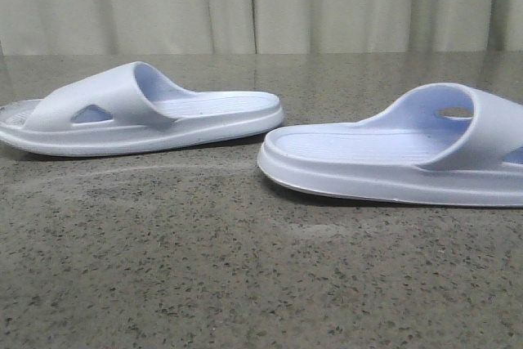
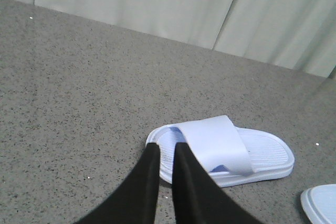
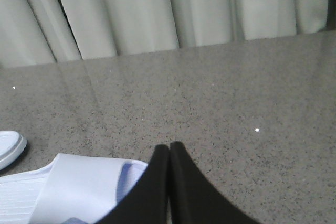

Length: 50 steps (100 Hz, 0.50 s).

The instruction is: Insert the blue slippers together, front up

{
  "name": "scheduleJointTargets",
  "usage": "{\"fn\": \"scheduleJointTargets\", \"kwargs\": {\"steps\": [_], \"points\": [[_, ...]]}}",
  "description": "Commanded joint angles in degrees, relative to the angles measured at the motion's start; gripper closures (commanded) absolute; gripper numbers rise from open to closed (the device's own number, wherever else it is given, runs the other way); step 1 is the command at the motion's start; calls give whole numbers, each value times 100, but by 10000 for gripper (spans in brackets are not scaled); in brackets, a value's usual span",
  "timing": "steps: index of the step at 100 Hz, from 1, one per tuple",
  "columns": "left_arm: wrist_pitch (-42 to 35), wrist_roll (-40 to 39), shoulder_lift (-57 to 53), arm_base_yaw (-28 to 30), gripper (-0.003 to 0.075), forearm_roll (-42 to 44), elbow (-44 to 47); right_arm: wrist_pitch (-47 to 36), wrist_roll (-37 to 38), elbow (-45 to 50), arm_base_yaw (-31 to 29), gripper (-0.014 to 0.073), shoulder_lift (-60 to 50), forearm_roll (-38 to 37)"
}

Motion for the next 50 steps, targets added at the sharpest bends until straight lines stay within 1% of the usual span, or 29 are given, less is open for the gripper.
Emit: {"fn": "scheduleJointTargets", "kwargs": {"steps": [1, 9, 34, 38, 41, 45, 50], "points": [[-162, -53, 386, -23, 705, -253, -393, -57, 61, -468, 9, 677, 535, -1], [-162, -53, 556, -23, 705, -317, -416, 93, 61, -633, 9, 678, 838, -1], [-96, -53, 813, -23, 695, -317, -231, 82, 61, -644, 9, 668, 1288, 211], [-96, -53, 813, -23, 669, -331, -188, 82, 61, -644, 9, 649, 1311, 283], [-96, -42, 813, -23, 639, -354, -176, 82, 61, -644, 9, 620, 1341, 329], [-96, -42, 813, -23, 575, -388, -166, 82, 61, -644, 9, 578, 1364, 383], [-96, -42, 813, -23, 476, -417, -166, 73, 61, -644, 9, 486, 1377, 385]]}}
